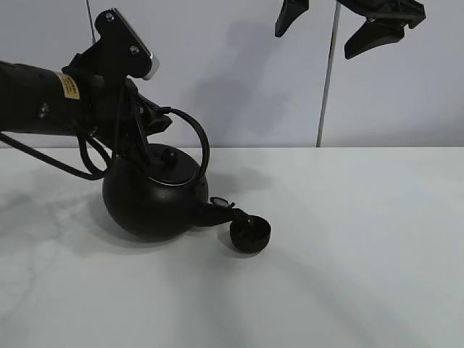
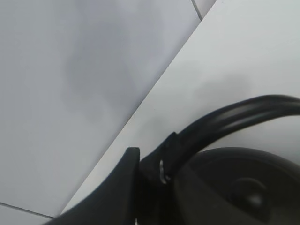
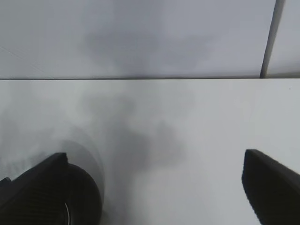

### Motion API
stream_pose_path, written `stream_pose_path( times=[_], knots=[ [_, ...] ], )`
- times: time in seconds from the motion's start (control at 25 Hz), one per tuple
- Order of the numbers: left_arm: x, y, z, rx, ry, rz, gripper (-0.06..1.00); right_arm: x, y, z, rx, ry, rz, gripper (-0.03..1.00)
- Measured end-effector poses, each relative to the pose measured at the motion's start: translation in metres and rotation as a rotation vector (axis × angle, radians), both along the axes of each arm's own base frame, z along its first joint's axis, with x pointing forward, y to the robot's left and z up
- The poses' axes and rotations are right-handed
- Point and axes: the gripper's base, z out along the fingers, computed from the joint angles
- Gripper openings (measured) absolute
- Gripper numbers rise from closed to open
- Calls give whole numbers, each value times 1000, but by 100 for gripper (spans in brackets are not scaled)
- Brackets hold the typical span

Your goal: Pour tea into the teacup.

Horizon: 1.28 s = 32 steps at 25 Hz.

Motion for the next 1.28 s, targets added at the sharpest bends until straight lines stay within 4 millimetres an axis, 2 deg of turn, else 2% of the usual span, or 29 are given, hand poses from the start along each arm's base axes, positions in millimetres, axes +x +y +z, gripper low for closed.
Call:
stream_pose_path(
  times=[1.28],
  knots=[
    [0, 0, 0, 59, -41, -30, 11, 0, 0, 0, 0, 0, 0, 69]
  ],
)
